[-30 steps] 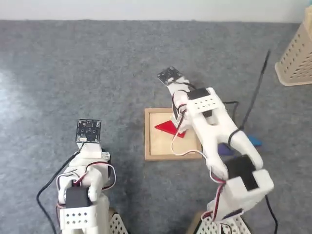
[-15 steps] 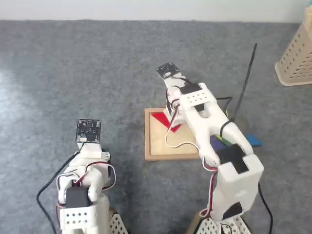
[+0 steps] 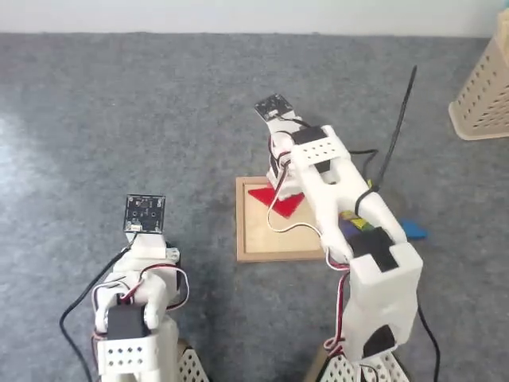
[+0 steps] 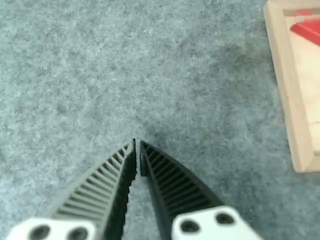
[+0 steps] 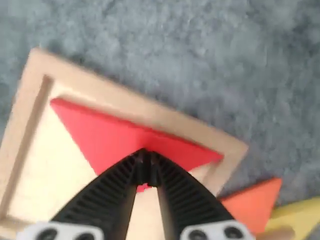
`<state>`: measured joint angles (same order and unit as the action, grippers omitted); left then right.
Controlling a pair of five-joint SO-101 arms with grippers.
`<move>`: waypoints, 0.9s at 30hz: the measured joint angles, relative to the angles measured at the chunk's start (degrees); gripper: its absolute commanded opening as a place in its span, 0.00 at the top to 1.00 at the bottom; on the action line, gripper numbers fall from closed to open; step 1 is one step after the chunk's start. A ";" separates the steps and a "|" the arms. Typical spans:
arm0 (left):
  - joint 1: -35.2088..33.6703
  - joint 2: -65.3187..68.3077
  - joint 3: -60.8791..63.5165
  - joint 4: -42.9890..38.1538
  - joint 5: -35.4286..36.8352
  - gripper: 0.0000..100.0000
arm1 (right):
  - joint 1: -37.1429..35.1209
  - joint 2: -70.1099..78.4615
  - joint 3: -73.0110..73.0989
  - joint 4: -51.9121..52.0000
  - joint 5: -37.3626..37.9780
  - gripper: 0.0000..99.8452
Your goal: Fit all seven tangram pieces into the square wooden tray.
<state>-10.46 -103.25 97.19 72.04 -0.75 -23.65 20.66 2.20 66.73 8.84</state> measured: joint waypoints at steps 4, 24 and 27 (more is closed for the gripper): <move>0.00 0.00 0.00 0.00 0.00 0.99 | 0.00 -7.21 0.00 5.71 0.53 0.89; 0.00 0.00 0.00 0.00 0.00 0.99 | -1.93 -13.80 14.77 -4.48 1.67 0.98; 0.00 0.00 0.00 0.00 0.00 0.99 | -1.58 -11.16 14.77 -4.92 1.93 0.98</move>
<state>-10.46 -103.25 97.19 72.04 -0.75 -25.23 9.49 16.97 61.80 10.77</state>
